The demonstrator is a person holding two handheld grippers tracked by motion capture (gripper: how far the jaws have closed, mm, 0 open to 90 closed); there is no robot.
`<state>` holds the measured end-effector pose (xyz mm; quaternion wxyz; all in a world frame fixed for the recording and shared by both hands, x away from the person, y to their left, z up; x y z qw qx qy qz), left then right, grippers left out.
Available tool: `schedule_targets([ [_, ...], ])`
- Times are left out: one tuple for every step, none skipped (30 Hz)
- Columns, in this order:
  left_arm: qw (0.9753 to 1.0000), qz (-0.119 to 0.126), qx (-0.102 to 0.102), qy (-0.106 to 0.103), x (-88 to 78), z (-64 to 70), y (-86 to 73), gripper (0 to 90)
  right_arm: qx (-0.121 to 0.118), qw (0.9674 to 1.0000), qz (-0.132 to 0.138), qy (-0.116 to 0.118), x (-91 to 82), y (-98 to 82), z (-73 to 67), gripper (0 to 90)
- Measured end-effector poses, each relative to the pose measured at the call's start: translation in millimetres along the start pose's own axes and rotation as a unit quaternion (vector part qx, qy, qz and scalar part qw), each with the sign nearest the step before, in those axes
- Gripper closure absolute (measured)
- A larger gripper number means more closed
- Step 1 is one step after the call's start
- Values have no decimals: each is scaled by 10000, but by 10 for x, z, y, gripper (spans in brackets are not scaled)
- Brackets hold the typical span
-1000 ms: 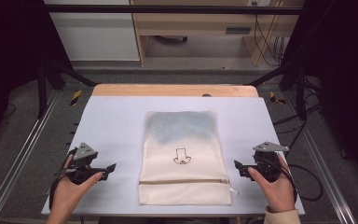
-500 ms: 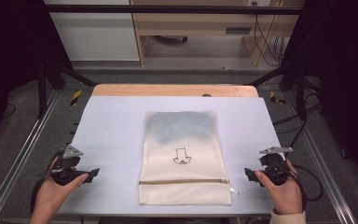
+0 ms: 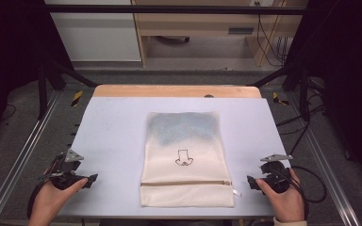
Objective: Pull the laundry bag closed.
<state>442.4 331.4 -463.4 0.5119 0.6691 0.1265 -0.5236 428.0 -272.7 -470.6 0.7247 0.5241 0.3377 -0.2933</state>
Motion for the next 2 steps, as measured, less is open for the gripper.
schedule_targets([
  [10000, 0, 0, 0, 0, 0, 0, 114, 0, 10000, 0, 0, 0, 0, 0, 112],
  [10000, 14, 11, 10, 9, 5, 5, 114, -5, 10000, 11, 21, 7, 4, -8, 110],
])
Point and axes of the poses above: each handheld gripper's, and its own axes: x roughly forward along the jaws, y roughly out of its top, z roughly to its right, the point moved 2 cm from there along x, roughly forward along the jaws, and after that the axes turned 12 degrees about -y, right-handed, at the moved point
